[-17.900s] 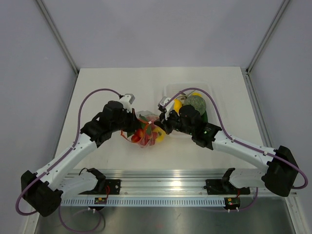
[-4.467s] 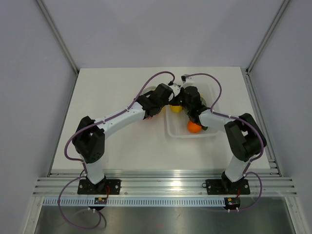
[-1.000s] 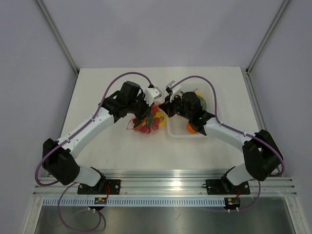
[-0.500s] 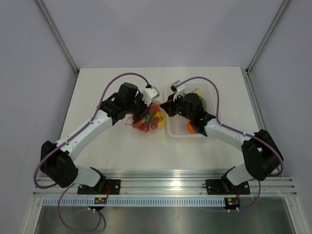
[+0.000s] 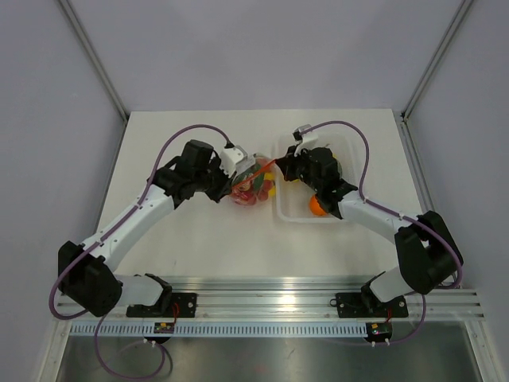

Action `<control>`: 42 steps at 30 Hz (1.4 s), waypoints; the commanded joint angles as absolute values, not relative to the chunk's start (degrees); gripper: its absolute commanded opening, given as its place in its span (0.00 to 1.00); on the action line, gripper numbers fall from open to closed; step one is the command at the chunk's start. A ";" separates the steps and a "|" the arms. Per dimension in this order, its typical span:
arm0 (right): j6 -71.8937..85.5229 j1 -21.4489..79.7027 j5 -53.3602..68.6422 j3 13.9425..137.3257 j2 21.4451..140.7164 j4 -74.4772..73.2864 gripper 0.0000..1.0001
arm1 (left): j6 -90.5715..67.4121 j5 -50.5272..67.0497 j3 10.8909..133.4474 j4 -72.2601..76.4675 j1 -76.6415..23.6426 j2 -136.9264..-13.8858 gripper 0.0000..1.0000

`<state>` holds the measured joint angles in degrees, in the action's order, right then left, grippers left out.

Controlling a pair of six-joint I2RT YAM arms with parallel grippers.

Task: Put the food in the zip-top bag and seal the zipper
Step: Zip the zipper food storage bag at the center of the board, then place the zipper food storage bag at the center of the board.

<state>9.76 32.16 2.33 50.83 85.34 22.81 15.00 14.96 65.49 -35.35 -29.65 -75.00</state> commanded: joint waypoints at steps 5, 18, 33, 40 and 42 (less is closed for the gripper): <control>11.07 29.18 -5.10 52.38 85.69 28.30 0.00 | 13.97 12.74 63.63 -40.17 -27.25 -72.34 0.00; 11.60 29.09 6.13 56.42 89.11 30.32 0.00 | 9.06 6.62 61.87 -34.20 -23.38 -69.26 0.00; 15.99 29.18 23.18 74.62 102.83 36.12 0.25 | 5.89 -1.68 70.66 -22.50 -19.16 -74.01 0.00; 11.70 31.90 24.00 63.82 96.16 32.09 0.74 | 2.47 3.16 60.92 -24.34 -19.07 -65.66 0.35; 9.59 32.52 19.09 60.83 92.66 27.61 0.81 | 0.27 2.82 58.98 -24.78 -19.07 -62.06 0.69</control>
<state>13.19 30.61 21.50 63.51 99.35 30.15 4.10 0.95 60.97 -26.92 -19.09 -67.22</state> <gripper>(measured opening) 0.775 0.589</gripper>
